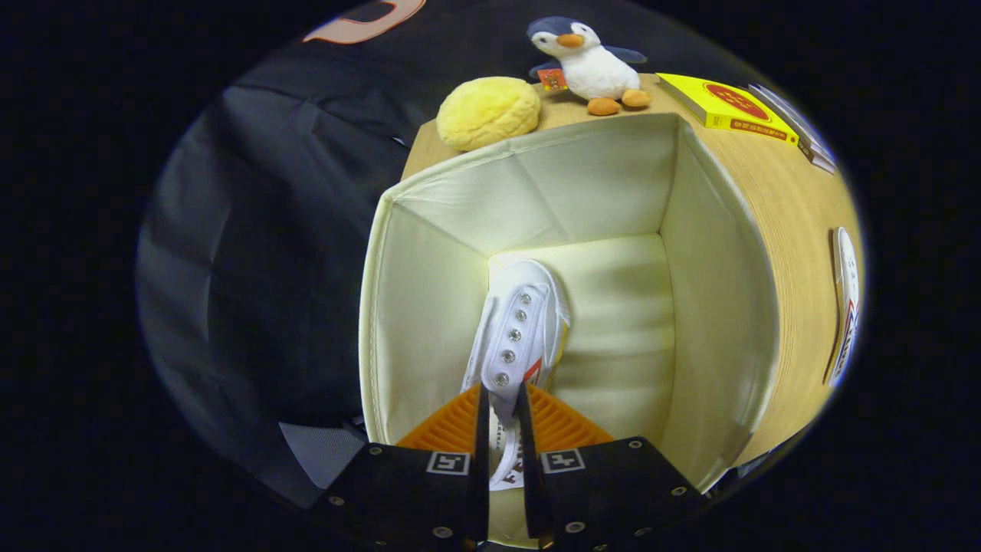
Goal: Open the storage box then place both shoes into the box .Put the left shoe in first, then the right shoe, with the right side of both shoes facing outward in a uniform manner.
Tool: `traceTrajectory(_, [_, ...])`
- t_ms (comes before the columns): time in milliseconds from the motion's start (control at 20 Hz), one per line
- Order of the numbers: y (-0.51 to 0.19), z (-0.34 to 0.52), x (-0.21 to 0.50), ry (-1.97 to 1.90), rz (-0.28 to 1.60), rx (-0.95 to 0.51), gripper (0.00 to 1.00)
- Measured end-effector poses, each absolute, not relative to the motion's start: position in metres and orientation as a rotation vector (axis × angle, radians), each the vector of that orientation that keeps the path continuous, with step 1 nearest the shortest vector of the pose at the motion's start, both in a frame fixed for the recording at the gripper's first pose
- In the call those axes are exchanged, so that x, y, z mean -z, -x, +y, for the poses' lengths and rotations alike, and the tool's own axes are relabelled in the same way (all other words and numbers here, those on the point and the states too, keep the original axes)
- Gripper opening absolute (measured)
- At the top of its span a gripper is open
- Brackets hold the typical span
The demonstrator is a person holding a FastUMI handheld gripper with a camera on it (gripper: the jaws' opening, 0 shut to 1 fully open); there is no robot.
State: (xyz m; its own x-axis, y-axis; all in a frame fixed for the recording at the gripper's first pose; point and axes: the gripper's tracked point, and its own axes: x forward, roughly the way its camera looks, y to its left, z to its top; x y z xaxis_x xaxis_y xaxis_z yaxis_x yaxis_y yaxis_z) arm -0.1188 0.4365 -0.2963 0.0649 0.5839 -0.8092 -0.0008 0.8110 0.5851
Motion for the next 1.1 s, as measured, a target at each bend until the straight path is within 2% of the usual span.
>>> traceTrajectory(200, [0.097, 0.407, 0.248, -0.577, 1.326, -0.534, 0.36])
traceTrajectory(350, [0.083, 0.358, 0.215, -0.564, 1.185, -0.550, 0.54])
traceTrajectory(400, [0.078, 0.336, 0.210, -0.549, 1.145, -0.536, 0.59])
traceTrajectory(450, [0.075, 0.309, 0.210, -0.526, 1.105, -0.510, 0.69])
traceTrajectory(550, [0.071, 0.252, 0.221, -0.473, 1.049, -0.436, 0.79])
traceTrajectory(700, [0.071, 0.155, 0.263, -0.364, 1.017, -0.291, 0.87])
traceTrajectory(900, [0.105, 0.052, 0.335, -0.265, 1.107, -0.106, 0.88])
traceTrajectory(1100, [0.137, -0.007, 0.388, -0.194, 1.191, -0.033, 0.88])
